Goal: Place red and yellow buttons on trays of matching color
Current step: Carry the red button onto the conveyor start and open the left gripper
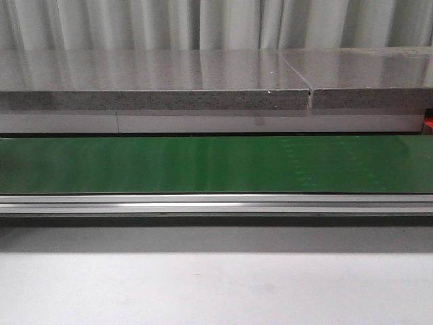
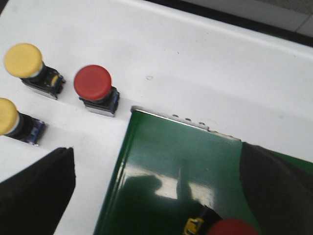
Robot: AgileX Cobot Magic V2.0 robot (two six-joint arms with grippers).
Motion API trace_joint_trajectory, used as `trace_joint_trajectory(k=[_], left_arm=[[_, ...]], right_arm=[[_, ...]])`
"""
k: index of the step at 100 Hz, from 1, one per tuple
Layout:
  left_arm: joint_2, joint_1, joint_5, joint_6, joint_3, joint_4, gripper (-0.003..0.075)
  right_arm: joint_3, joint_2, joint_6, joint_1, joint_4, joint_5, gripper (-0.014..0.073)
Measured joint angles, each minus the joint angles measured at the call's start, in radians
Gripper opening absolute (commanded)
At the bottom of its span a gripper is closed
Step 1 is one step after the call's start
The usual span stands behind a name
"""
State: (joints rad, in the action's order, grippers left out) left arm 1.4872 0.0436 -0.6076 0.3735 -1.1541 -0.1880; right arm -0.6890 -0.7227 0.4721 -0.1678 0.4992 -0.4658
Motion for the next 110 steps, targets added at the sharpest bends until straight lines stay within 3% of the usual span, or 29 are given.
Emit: trace_joint_trajectory(k=[56,110], left_arm=[[0.086,0.324,-0.023,-0.001,-0.013,0.0,0.0599],[0.324,0.348,0.015,-0.021,-0.13,-0.01,0.0599]], right_arm=[[0.0,0.0,0.0,0.0,0.0,0.0,-0.0067],[0.0,0.0,0.0,0.0,0.0,0.0,-0.0067]])
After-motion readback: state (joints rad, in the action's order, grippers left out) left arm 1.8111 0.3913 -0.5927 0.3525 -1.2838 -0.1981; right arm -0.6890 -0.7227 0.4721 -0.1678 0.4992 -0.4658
